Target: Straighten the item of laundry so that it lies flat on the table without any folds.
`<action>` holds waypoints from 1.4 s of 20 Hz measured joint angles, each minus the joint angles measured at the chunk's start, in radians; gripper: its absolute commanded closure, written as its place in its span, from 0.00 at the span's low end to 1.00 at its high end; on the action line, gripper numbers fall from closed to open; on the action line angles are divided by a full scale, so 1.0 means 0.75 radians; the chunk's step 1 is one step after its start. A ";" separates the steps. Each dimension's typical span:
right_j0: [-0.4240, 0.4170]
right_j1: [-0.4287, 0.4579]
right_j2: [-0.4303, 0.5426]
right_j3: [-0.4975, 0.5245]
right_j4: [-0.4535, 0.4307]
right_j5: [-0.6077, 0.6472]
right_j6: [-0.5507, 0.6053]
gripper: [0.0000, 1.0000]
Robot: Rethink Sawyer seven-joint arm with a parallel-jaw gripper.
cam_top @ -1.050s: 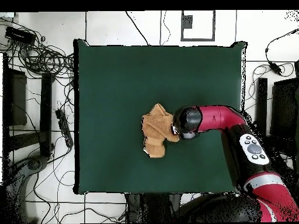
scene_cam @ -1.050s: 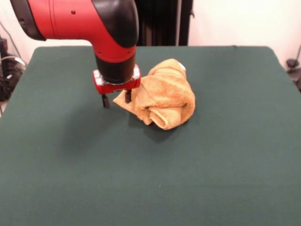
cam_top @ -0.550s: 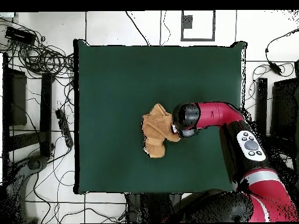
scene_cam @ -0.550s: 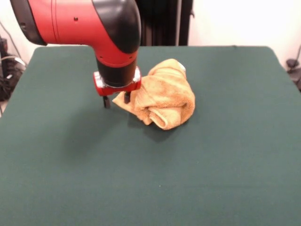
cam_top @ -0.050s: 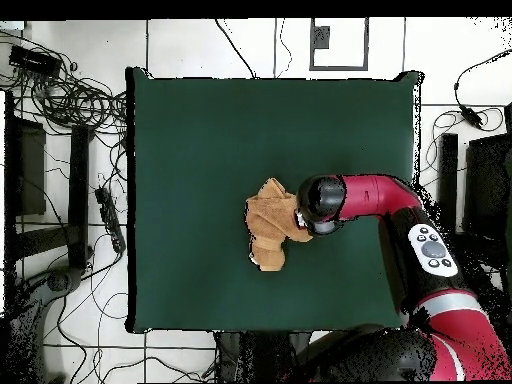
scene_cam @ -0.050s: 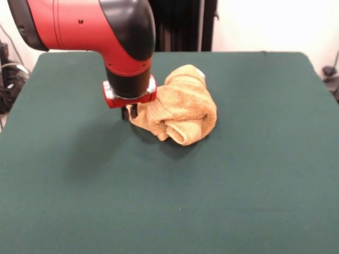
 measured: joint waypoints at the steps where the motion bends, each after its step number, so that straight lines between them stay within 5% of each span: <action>1: 0.000 0.001 0.000 -0.002 0.001 0.003 0.000 1.00; 28: -0.031 -0.022 0.013 0.034 0.013 -0.026 0.000 1.00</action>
